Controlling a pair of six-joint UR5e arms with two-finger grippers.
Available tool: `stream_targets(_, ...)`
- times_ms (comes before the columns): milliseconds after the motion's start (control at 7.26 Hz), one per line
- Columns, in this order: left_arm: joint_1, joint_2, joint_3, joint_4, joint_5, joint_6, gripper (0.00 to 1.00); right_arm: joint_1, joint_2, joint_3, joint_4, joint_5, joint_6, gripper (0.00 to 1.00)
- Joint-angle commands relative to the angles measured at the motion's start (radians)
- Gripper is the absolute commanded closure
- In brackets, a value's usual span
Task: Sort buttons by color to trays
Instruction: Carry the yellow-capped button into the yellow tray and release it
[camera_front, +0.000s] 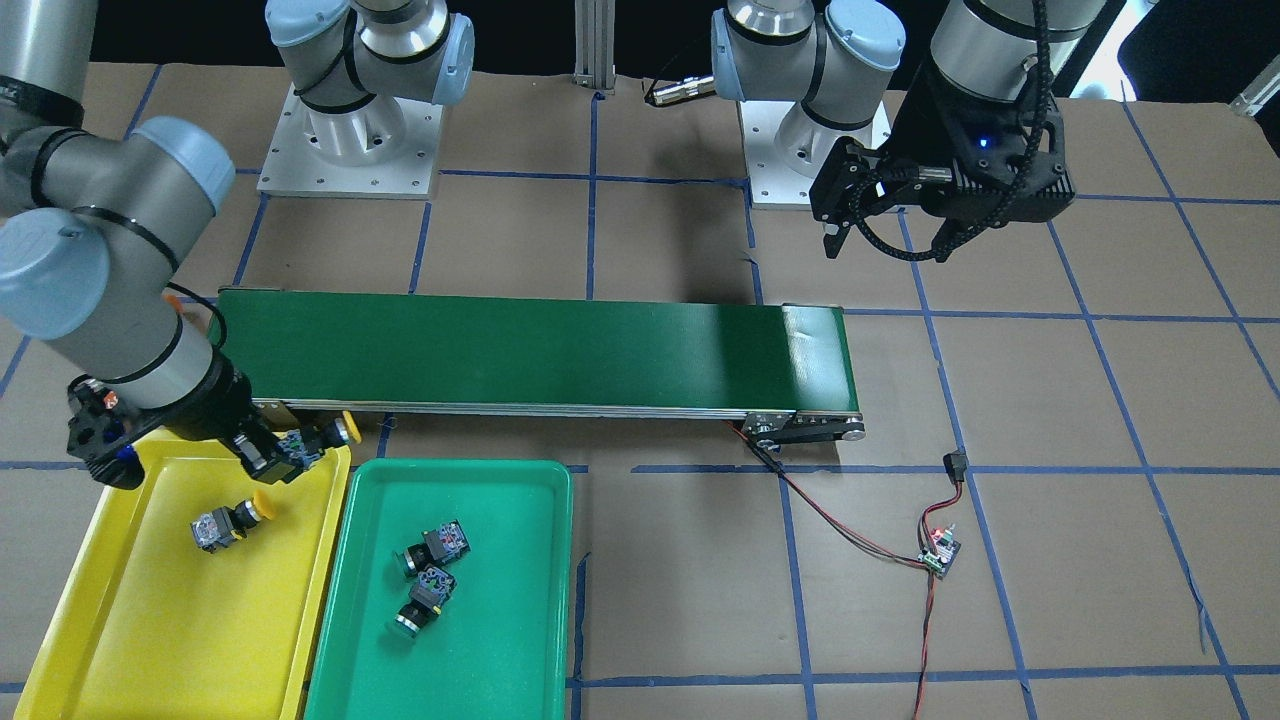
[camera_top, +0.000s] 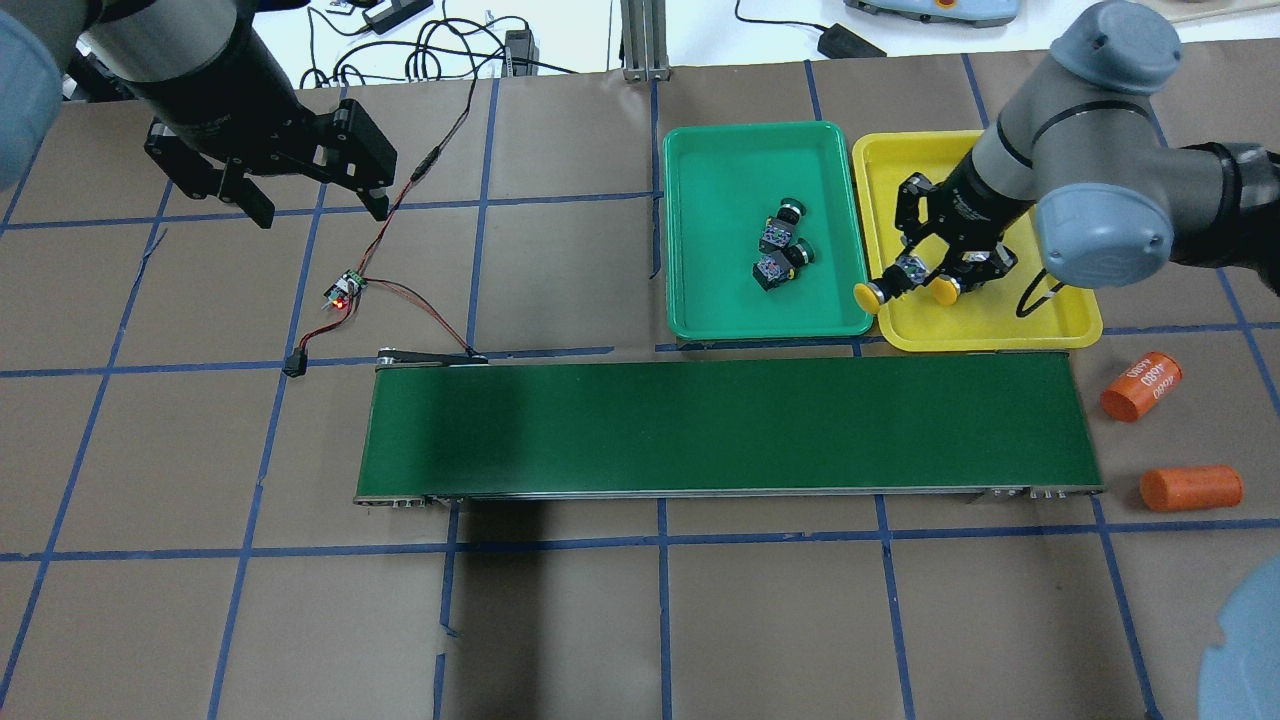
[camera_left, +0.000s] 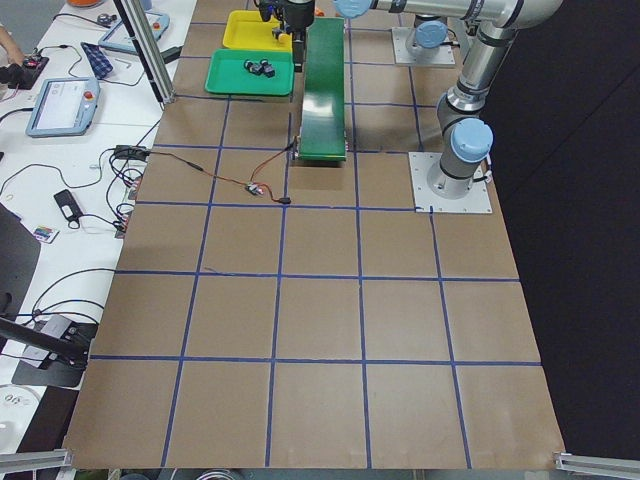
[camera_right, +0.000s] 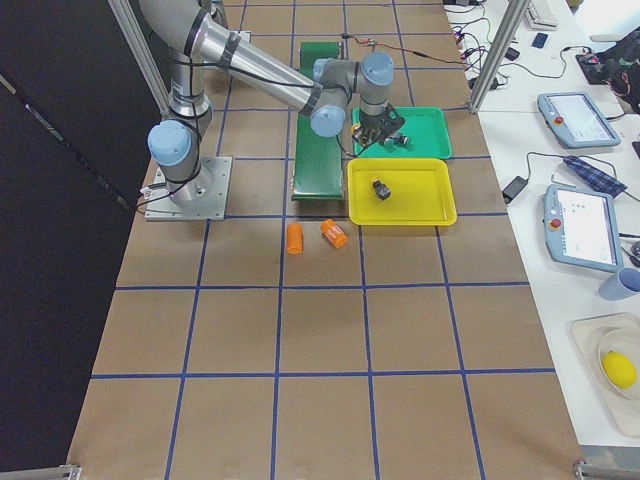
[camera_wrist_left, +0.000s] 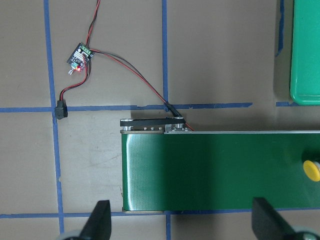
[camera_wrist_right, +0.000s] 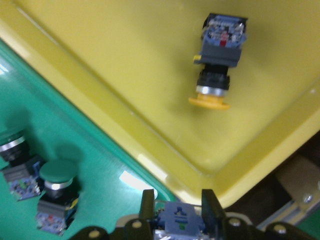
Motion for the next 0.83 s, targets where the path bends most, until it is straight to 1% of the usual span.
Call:
stream_targets(0,0.000,0.000,-0.002,0.000,0.001,0.000,0.00,-0.039,-0.025,-0.018,0.020,0.000,-0.038,0.00)
stream_targets(138,0.000,-0.001,-0.002,0.001,-0.001,-0.002,0.00,-0.036,-0.093,-0.023,0.116,-0.002,-0.047,0.00)
stream_targets(413,-0.002,0.000,-0.002,0.001,-0.001,-0.002,0.00,-0.007,-0.266,-0.024,0.271,-0.003,-0.105,0.00)
stream_targets(551,-0.002,0.000,-0.002,0.001,0.001,0.000,0.00,0.049,-0.323,-0.024,0.342,-0.073,-0.159,0.00)
stream_targets(689,-0.002,0.000,-0.002,0.001,-0.001,-0.002,0.00,0.121,-0.351,-0.020,0.365,-0.198,-0.295,0.00)
